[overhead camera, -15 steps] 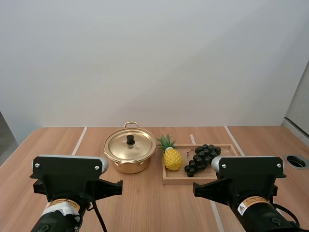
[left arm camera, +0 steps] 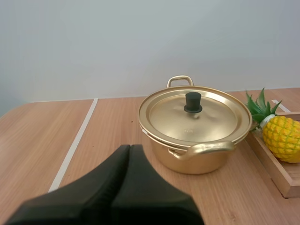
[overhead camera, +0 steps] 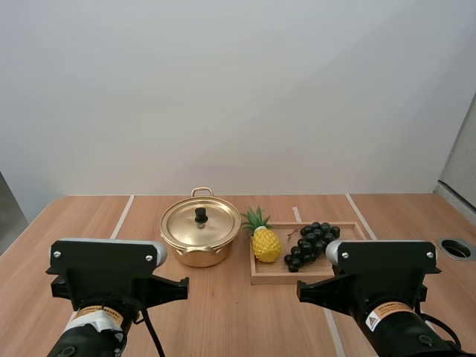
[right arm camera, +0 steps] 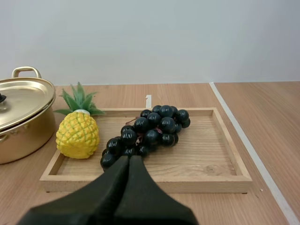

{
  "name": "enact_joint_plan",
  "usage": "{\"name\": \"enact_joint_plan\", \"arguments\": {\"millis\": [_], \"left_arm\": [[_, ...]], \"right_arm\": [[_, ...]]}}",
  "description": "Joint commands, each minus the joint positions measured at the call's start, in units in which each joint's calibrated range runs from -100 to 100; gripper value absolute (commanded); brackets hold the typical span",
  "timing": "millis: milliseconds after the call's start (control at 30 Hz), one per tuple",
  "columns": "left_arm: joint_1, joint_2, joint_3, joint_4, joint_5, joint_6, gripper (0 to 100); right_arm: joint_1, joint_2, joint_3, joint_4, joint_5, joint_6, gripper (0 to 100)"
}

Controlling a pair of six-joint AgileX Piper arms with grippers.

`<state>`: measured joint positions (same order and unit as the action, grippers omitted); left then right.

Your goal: Open the pot, put the grape inside, and close it

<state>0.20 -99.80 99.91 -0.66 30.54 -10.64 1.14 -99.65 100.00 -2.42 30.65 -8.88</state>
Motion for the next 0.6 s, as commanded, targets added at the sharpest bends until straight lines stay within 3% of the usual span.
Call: {"name": "enact_joint_plan", "arguments": {"millis": [0, 167, 567], "left_arm": [[0.19, -0.2, 0.1, 0.7, -3.6, 0.4, 0], [0.19, -0.2, -7.2, 2.7, -3.8, 0.3, 0], [0.19, -0.2, -31.5, 2.7, -2.8, 0.3, 0]], "right_arm": [[-0.2, -0.3, 0.0, 0.0, -5.0, -0.4, 0], [-0.2, -0.3, -6.0, -0.1, -5.7, -0.4, 0], [-0.2, -0.3, -35.3, 0.8, -1.4, -0.4, 0]]}}
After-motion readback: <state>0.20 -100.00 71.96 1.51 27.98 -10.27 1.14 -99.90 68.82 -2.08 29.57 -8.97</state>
